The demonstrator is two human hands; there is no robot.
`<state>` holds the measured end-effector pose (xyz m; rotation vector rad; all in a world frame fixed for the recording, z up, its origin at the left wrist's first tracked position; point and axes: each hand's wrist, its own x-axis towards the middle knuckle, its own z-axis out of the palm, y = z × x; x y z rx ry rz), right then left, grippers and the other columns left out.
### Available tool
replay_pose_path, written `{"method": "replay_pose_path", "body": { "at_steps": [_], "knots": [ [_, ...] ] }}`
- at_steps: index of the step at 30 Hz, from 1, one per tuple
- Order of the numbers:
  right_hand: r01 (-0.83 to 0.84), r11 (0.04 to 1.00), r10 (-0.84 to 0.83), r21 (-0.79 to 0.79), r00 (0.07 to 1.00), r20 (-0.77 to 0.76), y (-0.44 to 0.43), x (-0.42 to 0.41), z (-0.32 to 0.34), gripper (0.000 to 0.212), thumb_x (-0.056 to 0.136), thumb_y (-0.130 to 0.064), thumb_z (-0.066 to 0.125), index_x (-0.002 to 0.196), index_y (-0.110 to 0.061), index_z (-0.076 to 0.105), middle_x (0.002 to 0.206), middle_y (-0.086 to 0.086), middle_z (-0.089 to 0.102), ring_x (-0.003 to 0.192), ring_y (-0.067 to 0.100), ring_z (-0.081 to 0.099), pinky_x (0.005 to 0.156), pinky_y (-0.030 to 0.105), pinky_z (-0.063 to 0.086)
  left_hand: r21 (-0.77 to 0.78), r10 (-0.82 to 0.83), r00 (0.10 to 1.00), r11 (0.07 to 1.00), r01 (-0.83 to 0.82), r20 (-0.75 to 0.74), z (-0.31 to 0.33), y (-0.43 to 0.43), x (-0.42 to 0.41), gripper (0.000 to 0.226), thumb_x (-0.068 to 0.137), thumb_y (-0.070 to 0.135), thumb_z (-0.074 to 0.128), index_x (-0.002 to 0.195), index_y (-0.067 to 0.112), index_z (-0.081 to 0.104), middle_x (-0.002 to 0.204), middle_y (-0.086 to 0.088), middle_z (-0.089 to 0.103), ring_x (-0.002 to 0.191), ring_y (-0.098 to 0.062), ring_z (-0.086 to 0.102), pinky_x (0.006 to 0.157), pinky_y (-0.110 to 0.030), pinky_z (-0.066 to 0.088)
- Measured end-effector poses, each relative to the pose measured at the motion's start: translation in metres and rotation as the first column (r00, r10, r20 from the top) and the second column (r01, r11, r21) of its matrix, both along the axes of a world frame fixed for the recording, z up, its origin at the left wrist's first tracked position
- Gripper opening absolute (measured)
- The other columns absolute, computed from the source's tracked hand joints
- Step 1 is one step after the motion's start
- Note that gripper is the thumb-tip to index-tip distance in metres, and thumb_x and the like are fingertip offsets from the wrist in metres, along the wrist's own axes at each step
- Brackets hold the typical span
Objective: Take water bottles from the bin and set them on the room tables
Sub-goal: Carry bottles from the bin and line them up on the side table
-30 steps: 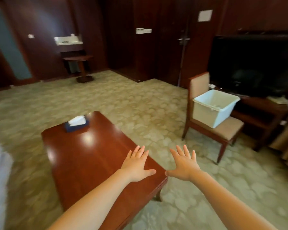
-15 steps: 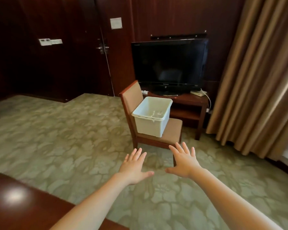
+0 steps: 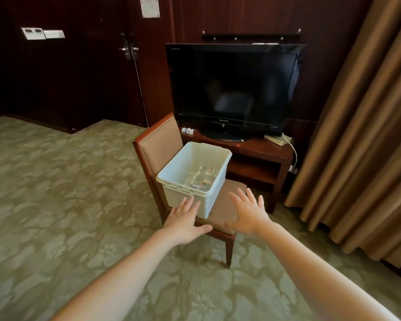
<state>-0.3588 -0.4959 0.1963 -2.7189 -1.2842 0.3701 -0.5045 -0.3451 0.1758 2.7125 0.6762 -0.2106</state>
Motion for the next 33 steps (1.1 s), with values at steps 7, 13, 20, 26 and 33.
{"method": "replay_pose_path", "body": {
  "at_steps": [7, 13, 20, 26, 33],
  "knots": [
    [-0.056, 0.998, 0.056, -0.015, 0.998, -0.029, 0.071, 0.112, -0.013, 0.103, 0.083, -0.06, 0.065, 0.159, -0.026, 0.004, 0.167, 0.004, -0.002, 0.153, 0.031, -0.014, 0.119, 0.059, -0.008, -0.037, 0.054, 0.998, 0.998, -0.055, -0.03, -0.024, 0.063, 0.11, 0.094, 0.089, 0.07, 0.044, 0.158, 0.023, 0.003, 0.165, 0.001, -0.013, 0.151, -0.019, -0.013, 0.123, -0.044, 0.0],
    [-0.117, 0.991, 0.115, -0.058, 0.992, -0.042, 0.154, 0.217, -0.038, 0.1, 0.085, -0.056, 0.065, 0.159, -0.027, 0.005, 0.168, 0.005, -0.002, 0.153, 0.03, -0.012, 0.12, 0.056, -0.007, -0.136, 0.126, 0.992, 0.982, -0.129, -0.03, -0.061, 0.135, 0.212, 0.088, 0.092, 0.064, 0.045, 0.158, 0.022, 0.006, 0.165, -0.002, -0.009, 0.152, -0.02, -0.011, 0.123, -0.042, 0.001],
    [-0.22, 0.969, 0.209, -0.116, 0.973, -0.097, 0.236, 0.309, -0.057, 0.096, 0.087, -0.056, 0.063, 0.159, -0.026, 0.007, 0.168, 0.005, 0.0, 0.153, 0.03, -0.011, 0.12, 0.055, -0.008, -0.212, 0.278, 0.959, 0.935, -0.285, -0.061, -0.084, 0.202, 0.278, 0.088, 0.092, 0.063, 0.047, 0.158, 0.022, 0.006, 0.166, -0.005, -0.004, 0.152, -0.023, -0.005, 0.123, -0.042, 0.007],
    [-0.41, 0.897, 0.381, -0.164, 0.906, -0.184, 0.308, 0.35, -0.081, 0.095, 0.087, -0.055, 0.062, 0.159, -0.026, 0.007, 0.168, 0.004, 0.001, 0.154, 0.028, -0.008, 0.121, 0.052, -0.007, -0.333, 0.506, 0.86, 0.801, -0.498, -0.07, -0.109, 0.235, 0.295, 0.088, 0.092, 0.06, 0.052, 0.158, 0.022, 0.008, 0.166, 0.001, -0.005, 0.152, -0.018, -0.007, 0.122, -0.039, 0.01],
    [-0.691, 0.696, 0.641, -0.197, 0.721, -0.265, 0.388, 0.394, -0.127, 0.089, 0.09, -0.053, 0.06, 0.159, -0.028, 0.01, 0.168, 0.001, -0.002, 0.153, 0.025, -0.012, 0.122, 0.049, -0.005, -0.483, 0.766, 0.634, 0.518, -0.706, -0.106, -0.142, 0.243, 0.322, 0.094, 0.08, 0.075, 0.049, 0.156, 0.031, 0.015, 0.165, 0.006, 0.007, 0.152, -0.017, 0.003, 0.121, -0.039, 0.018]
  ]
}}
